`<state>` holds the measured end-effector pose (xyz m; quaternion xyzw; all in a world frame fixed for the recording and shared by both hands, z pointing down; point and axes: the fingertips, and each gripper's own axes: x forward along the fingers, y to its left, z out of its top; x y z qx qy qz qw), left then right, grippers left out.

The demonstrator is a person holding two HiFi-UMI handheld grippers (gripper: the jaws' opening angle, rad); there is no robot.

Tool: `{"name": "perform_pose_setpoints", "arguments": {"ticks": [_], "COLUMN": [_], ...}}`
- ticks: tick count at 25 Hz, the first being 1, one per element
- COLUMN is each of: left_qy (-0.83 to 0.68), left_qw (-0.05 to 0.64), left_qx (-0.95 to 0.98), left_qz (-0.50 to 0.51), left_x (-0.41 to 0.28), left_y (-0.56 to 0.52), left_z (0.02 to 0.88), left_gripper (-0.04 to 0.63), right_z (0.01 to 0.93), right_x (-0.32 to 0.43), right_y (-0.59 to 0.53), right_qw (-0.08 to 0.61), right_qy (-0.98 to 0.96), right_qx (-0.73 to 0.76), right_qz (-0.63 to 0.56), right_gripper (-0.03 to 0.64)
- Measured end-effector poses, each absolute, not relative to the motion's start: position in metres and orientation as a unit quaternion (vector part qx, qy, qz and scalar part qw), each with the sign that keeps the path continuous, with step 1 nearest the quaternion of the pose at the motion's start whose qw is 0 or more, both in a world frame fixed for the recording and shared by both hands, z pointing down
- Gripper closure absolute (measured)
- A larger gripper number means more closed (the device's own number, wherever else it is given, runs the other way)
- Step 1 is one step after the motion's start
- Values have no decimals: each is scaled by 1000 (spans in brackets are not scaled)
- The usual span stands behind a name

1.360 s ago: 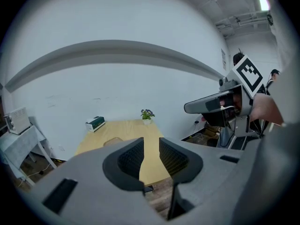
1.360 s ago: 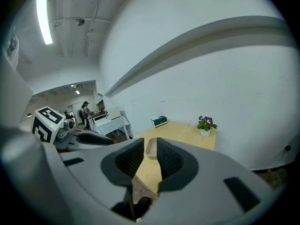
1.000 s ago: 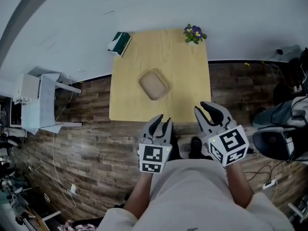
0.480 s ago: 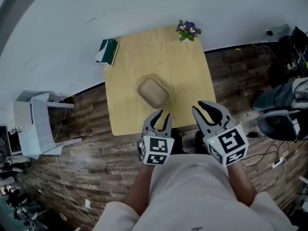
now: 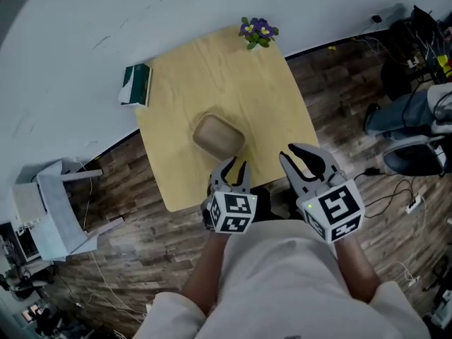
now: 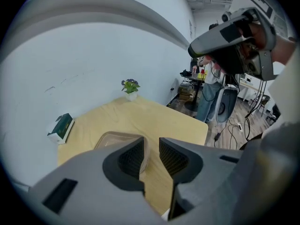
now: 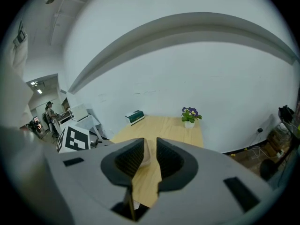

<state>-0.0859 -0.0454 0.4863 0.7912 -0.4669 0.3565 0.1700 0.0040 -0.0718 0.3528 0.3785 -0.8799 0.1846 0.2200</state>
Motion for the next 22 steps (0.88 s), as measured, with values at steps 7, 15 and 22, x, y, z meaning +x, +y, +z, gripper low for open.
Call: {"name": "perform_pose_setpoints", "arguments": {"ticks": [7,15,22], "left_qy": [-445,-452,-470], "left_qw": [162,151,140], "left_qx": [791,779,764], "left_qz": [386,408,420], "left_x": [-85,-86,-82], "left_y": [-47,-55,-60], "left_z": [514,537,550], "left_gripper": [506,506,506], "right_z": [372,388,393], "right_x": [8,14,14], "right_y": [-69,-69,-69], "right_qw": [234,239,244], "right_qy": [-861,-854,-861], "right_qx": [401,403,385], "right_qz": [207,226,225], "right_gripper": [538,538,538]}}
